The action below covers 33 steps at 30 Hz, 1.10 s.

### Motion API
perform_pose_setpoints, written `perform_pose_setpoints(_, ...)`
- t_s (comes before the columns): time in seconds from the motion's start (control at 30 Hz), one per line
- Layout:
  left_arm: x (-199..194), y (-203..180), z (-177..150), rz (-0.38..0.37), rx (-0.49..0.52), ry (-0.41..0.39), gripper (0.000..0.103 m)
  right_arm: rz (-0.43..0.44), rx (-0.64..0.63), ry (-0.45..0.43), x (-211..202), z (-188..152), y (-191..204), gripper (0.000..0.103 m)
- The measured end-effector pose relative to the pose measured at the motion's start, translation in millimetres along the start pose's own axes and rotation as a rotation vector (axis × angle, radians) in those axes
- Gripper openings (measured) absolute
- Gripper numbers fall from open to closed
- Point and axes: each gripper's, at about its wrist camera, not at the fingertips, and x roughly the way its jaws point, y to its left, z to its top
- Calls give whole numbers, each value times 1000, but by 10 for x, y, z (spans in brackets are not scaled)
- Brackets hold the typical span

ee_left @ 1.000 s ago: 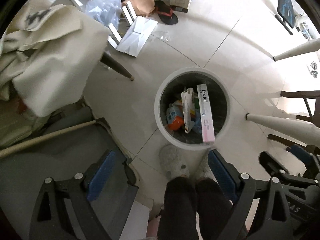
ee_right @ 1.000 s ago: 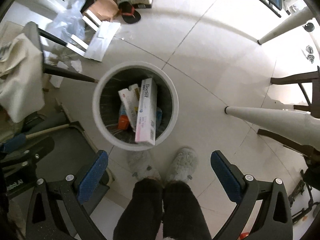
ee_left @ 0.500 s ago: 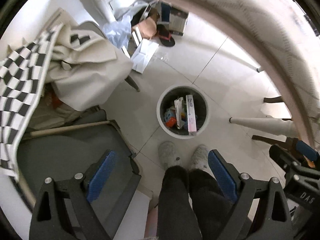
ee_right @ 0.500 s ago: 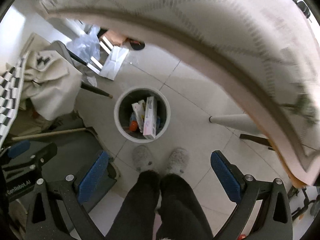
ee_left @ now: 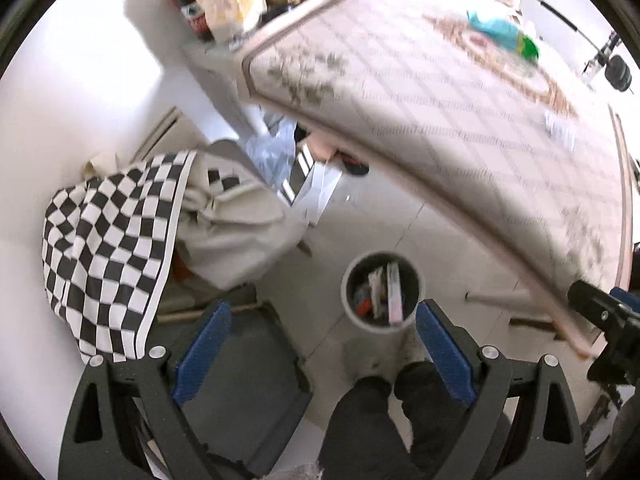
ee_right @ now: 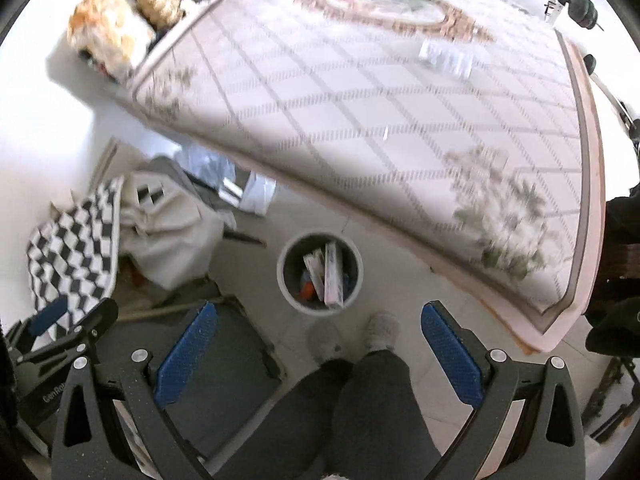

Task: Collect trash
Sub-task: 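Move both open tools back over the table, then grasp the teal-green snack bag with the left tool while the right tool grasps the foil blister pack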

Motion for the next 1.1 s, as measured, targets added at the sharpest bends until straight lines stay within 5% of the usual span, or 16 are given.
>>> perform_pose_setpoints(0.23, 188, -634, 832, -26, 15, -13, 103, -45, 164, -30, 27, 996, -749, 103)
perform_pose_setpoints(0.5, 953, -1541, 1692, 4, 18, 119, 103, -128, 252, 68, 895, 2315, -1612, 103)
perform_pose_setpoints(0.83, 1584, -1975, 2154, 69, 10, 233, 103, -149, 316, 158, 1683, 2895, -1759, 101)
perform_pose_setpoints(0.93, 1602, -2001, 2223, 81, 5, 244, 103, -205, 314, 136, 1684, 2885, -1714, 93)
perform_pose_setpoints(1.0, 1582, -2034, 2300, 75, -2, 247, 103, -210, 284, 107, 1616, 2884, -1673, 70)
perform_pose_setpoints(1.1, 1507, -2153, 2483, 54, -3, 231, 103, -161, 251, 103, 1507, 2931, -1668, 57)
